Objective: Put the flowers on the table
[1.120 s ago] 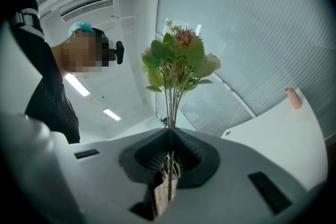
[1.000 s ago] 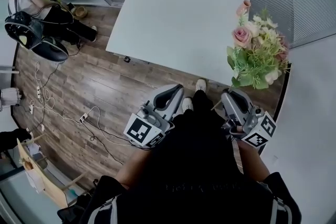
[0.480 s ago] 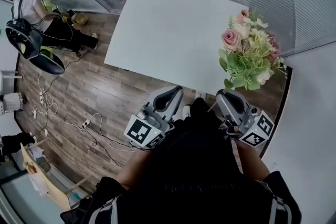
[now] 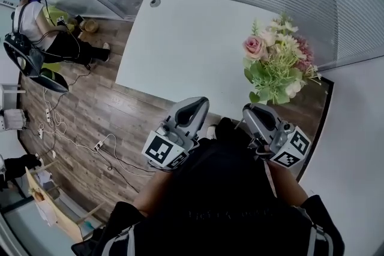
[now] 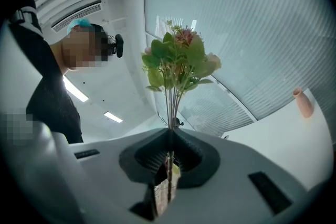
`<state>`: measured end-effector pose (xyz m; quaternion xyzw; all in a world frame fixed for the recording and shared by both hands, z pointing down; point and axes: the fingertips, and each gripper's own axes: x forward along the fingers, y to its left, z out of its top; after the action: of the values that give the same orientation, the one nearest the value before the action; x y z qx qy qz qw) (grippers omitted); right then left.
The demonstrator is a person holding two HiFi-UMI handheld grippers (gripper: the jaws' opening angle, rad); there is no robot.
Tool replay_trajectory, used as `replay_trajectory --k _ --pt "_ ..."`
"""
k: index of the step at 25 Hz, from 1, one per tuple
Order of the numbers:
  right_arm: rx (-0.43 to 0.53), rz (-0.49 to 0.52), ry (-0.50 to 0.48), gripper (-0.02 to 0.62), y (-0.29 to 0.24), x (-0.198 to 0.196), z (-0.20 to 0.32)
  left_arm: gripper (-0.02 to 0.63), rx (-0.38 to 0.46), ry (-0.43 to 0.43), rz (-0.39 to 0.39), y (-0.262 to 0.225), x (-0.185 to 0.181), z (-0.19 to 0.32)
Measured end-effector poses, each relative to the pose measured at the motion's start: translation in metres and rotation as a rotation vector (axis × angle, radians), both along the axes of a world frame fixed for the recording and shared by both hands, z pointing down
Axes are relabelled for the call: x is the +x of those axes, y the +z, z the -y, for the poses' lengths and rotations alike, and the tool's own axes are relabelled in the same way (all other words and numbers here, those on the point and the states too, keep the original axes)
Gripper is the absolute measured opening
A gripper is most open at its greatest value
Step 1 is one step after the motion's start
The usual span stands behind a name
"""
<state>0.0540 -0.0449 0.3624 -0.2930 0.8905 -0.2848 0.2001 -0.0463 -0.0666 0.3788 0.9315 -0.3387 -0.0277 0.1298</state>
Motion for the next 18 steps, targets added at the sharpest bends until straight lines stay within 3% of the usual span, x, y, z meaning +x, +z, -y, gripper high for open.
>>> replay_trajectory --k 13,18 --pt "-0.043 0.001 -0.041 0.046 0.019 0.011 0.004 0.02 0.004 -0.02 0.013 0.003 0.019 0.001" --pt "-0.076 -0.019 -0.039 0.044 0.028 0.011 0.004 0.02 -0.049 -0.015 0.014 0.018 0.019 0.0"
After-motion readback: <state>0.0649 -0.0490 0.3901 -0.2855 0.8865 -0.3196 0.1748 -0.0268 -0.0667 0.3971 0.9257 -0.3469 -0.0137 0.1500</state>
